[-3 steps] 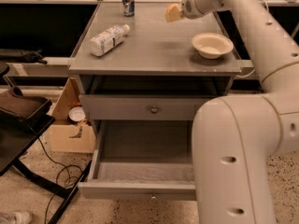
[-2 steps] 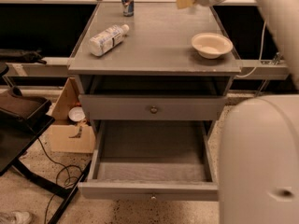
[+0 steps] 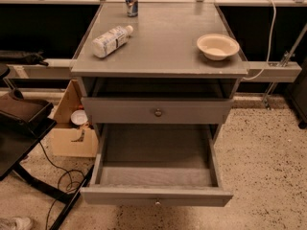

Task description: Place orange into middle drawer

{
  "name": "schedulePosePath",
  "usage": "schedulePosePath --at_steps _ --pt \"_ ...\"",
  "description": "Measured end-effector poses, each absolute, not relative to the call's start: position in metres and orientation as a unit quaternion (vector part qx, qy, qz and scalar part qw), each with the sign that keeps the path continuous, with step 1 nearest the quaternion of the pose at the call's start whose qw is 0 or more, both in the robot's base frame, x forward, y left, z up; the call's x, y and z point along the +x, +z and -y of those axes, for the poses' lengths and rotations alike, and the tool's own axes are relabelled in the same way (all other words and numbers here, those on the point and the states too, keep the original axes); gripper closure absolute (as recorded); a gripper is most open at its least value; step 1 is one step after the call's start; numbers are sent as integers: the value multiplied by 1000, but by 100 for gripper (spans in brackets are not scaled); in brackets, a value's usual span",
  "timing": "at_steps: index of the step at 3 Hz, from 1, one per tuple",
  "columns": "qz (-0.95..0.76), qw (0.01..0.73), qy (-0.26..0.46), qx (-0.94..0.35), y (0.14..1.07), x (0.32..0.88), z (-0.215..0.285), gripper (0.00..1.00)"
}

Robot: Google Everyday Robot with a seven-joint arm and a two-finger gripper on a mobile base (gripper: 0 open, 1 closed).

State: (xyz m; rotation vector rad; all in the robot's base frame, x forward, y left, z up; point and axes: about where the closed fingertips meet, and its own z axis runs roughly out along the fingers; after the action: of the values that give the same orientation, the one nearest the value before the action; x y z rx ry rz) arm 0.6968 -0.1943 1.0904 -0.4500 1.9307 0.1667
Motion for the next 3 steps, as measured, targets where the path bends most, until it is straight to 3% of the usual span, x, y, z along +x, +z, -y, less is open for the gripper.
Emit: schedulePosePath --at_steps 2,3 --pt "-882 412 79 -214 995 566 192 100" --pt "-901 366 109 -205 930 532 205 100"
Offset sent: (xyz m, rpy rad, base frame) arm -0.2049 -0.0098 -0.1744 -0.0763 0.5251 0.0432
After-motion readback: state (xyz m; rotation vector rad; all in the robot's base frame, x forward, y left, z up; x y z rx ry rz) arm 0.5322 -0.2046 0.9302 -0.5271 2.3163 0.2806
